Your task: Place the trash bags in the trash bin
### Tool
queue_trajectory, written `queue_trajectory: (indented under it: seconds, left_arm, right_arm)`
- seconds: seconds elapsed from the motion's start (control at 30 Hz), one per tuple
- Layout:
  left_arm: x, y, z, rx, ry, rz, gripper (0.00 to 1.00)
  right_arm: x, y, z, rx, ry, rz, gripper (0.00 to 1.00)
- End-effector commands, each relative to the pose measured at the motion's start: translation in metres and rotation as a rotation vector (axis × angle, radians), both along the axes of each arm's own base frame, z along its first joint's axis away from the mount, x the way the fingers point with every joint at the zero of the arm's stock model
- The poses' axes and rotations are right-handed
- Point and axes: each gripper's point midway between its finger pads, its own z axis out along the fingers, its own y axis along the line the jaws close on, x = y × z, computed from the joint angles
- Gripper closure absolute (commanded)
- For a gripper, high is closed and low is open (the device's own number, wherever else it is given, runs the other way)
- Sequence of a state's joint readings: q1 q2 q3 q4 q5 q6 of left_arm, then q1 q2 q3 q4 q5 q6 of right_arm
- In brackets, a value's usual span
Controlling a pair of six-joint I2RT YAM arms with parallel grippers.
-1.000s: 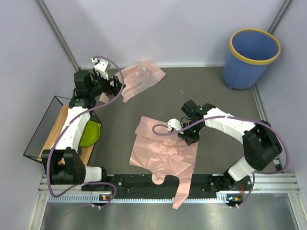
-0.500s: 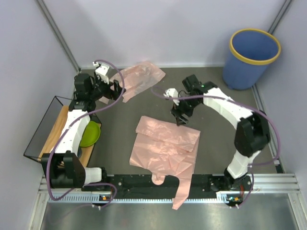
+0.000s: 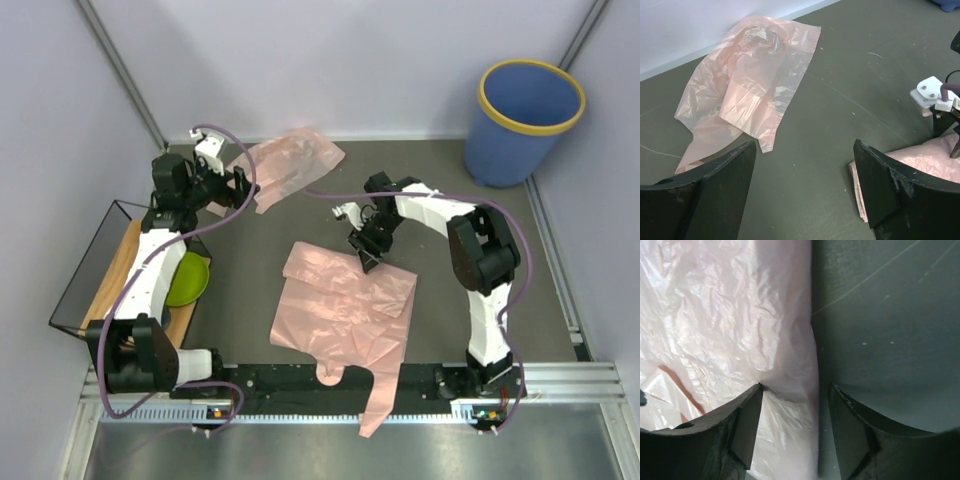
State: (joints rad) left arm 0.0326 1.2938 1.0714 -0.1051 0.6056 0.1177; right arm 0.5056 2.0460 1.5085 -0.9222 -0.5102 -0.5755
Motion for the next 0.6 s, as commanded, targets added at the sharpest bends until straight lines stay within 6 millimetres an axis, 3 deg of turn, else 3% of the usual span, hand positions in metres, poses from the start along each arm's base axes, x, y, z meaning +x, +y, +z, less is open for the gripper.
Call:
queue_trajectory:
  seconds: [0.0, 0.1, 0.2, 0.27, 0.37, 0.4, 0.47, 0.57]
  left_arm:
    - [0.002, 0.001, 0.006, -0.014, -0.037, -0.003, 0.15]
    - [0.003, 0.003, 0.005, -0.017, -0.032, 0.001, 0.16]
    - [0.004, 0.005, 0.004, -0.019, -0.029, 0.011, 0.16]
    - [0.006, 0.009, 0.004, -0.025, -0.026, 0.027, 0.16]
    - [0.011, 0.018, 0.005, -0.046, -0.011, 0.063, 0.16]
    - [0.012, 0.019, 0.005, -0.055, -0.008, 0.071, 0.16]
    - [0.014, 0.024, 0.007, -0.056, -0.007, 0.085, 0.16]
    - [0.014, 0.028, 0.007, -0.052, -0.011, 0.099, 0.16]
  right_arm:
    - [-0.012, 0.016, -0.005, 0.039, 0.046, 0.044, 0.53]
    - [-0.006, 0.013, -0.004, 0.025, 0.020, 0.039, 1.00]
    - [0.013, 0.009, 0.014, 0.019, -0.062, -0.006, 1.00]
    - [0.036, 0.001, 0.027, -0.011, -0.164, -0.063, 1.00]
    - [0.072, -0.007, 0.060, -0.046, -0.372, -0.118, 1.00]
    - [0.077, -0.009, 0.076, -0.036, -0.429, -0.133, 1.00]
    - [0.089, -0.013, 0.088, -0.058, -0.515, -0.158, 1.00]
    - [0.090, -0.011, 0.100, -0.092, -0.629, -0.158, 1.00]
